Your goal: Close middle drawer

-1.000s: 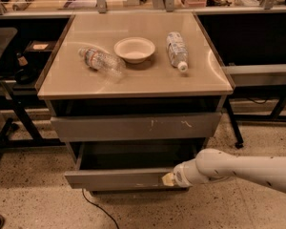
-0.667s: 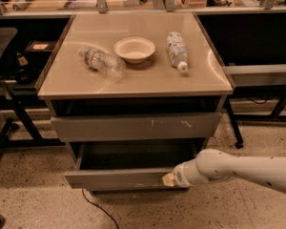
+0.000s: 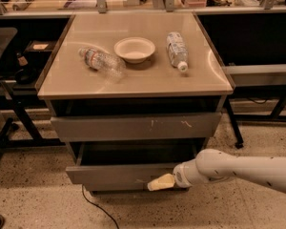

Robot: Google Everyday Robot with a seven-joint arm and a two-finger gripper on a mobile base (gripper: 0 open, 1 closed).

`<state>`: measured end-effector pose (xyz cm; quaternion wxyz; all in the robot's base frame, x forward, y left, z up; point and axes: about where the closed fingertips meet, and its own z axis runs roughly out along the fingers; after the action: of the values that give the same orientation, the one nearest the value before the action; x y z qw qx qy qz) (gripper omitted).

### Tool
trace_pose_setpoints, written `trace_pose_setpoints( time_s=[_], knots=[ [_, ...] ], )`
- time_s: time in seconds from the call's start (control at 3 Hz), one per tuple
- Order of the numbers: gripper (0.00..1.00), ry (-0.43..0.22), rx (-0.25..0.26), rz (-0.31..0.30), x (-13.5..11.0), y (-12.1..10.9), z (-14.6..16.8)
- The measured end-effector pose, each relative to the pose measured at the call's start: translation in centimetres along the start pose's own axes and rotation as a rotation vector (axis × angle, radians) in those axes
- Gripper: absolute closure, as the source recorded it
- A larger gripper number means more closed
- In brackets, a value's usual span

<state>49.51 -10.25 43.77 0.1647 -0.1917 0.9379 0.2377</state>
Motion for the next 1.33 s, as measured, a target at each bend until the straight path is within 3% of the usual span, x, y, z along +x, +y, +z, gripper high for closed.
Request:
trace_pose_setpoints(
  time_s=[0.33, 0.67, 1.33],
  knots=[
    [0.0, 0.0, 0.0, 0.0, 0.0, 0.0, 0.0],
    [0.19, 0.0, 0.0, 0.0, 0.0, 0.0, 0.0],
    [0.65, 0.0, 0.0, 0.0, 0.0, 0.01, 0.01]
  ],
)
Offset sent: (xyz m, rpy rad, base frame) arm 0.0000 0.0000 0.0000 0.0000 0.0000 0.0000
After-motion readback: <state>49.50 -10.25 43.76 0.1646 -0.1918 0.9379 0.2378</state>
